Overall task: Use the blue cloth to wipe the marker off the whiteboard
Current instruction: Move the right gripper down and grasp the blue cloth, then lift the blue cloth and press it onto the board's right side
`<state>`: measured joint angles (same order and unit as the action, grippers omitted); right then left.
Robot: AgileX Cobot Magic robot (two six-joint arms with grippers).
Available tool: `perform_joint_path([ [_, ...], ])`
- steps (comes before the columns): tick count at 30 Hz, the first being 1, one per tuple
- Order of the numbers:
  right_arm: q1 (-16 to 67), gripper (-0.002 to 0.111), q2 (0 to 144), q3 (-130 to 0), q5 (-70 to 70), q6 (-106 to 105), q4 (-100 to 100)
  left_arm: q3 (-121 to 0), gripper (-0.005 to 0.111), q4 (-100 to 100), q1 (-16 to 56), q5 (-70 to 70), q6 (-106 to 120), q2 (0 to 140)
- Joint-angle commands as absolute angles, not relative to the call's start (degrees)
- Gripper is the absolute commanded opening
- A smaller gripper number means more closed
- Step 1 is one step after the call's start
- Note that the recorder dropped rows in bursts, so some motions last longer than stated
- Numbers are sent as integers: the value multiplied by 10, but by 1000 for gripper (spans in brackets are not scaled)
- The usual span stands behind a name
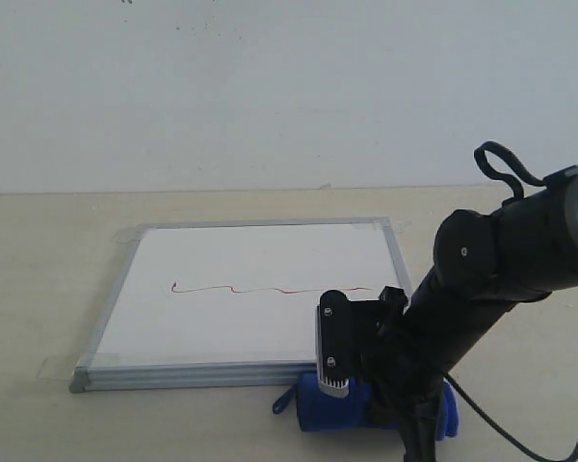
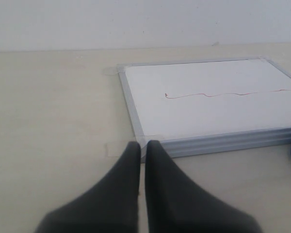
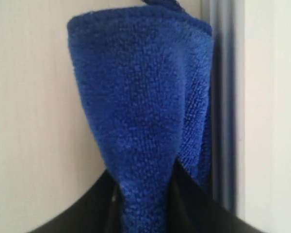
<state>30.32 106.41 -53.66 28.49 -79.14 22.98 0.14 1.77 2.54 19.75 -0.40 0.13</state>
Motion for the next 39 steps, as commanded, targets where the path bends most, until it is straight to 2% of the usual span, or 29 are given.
perform_joint_path([
  [1,304,1,1055,-533,333,-781,228,0,4,23,24,193,-3,0],
  [7,304,0,976,-549,324,-644,228,0,4,23,24,193,-3,0],
  [12,304,0,919,-629,336,-461,197,0,4,23,24,193,-3,0],
  [17,303,0,928,-737,371,-194,30,0,4,23,24,193,-3,0],
  [19,303,0,969,-797,430,-99,-65,0,4,23,24,193,-3,0],
  [24,278,0,1119,-909,523,-59,-118,0,4,23,24,193,-3,0],
  [28,231,0,1198,-950,452,-47,-69,0,4,23,24,193,-3,0],
  [34,225,0,1272,-954,384,-60,-68,0,4,23,24,193,-3,0],
  [39,226,0,1292,-954,389,-68,-53,0,4,23,24,193,-3,0],
])
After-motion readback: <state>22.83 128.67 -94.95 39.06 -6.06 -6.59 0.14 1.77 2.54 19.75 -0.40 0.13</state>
